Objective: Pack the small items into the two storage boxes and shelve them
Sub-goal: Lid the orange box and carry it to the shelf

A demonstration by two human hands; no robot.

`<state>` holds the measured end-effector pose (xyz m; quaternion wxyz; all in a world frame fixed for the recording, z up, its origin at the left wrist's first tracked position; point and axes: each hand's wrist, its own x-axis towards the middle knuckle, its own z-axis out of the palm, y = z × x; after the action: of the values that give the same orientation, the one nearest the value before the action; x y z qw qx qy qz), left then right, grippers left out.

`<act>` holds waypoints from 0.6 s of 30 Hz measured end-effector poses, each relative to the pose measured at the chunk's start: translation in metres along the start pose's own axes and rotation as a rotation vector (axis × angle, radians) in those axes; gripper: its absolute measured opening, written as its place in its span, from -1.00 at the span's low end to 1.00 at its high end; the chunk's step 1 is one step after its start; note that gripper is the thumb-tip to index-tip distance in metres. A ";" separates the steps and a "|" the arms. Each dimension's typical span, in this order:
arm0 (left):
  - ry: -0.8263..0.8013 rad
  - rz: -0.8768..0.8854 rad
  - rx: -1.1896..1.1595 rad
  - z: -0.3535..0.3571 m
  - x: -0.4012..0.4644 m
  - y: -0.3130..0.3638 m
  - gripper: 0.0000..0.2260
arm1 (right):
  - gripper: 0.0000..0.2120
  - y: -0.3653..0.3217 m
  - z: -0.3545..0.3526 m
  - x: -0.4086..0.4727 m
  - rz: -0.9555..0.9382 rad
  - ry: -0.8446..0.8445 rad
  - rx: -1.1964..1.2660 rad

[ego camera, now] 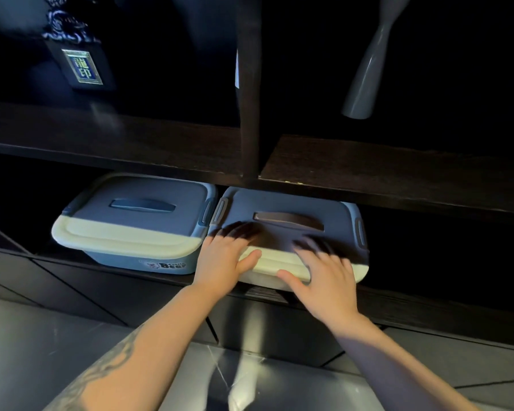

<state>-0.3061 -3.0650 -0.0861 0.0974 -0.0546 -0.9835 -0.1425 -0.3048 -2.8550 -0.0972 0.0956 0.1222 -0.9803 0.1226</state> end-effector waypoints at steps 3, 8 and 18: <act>0.030 -0.022 -0.023 0.000 0.005 0.002 -0.63 | -0.40 -0.001 -0.002 0.007 0.003 -0.016 0.004; 0.062 -0.065 -0.021 0.012 0.011 0.007 -0.50 | -0.39 -0.006 -0.004 0.014 0.068 -0.148 0.030; 0.107 -0.031 0.010 0.029 -0.010 0.014 -0.73 | -0.43 -0.009 -0.006 0.025 0.106 -0.290 0.045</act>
<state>-0.2994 -3.0443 -0.1118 0.1480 -0.0313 -0.9782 -0.1420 -0.3255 -2.8671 -0.0842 -0.0565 0.0887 -0.9859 0.1304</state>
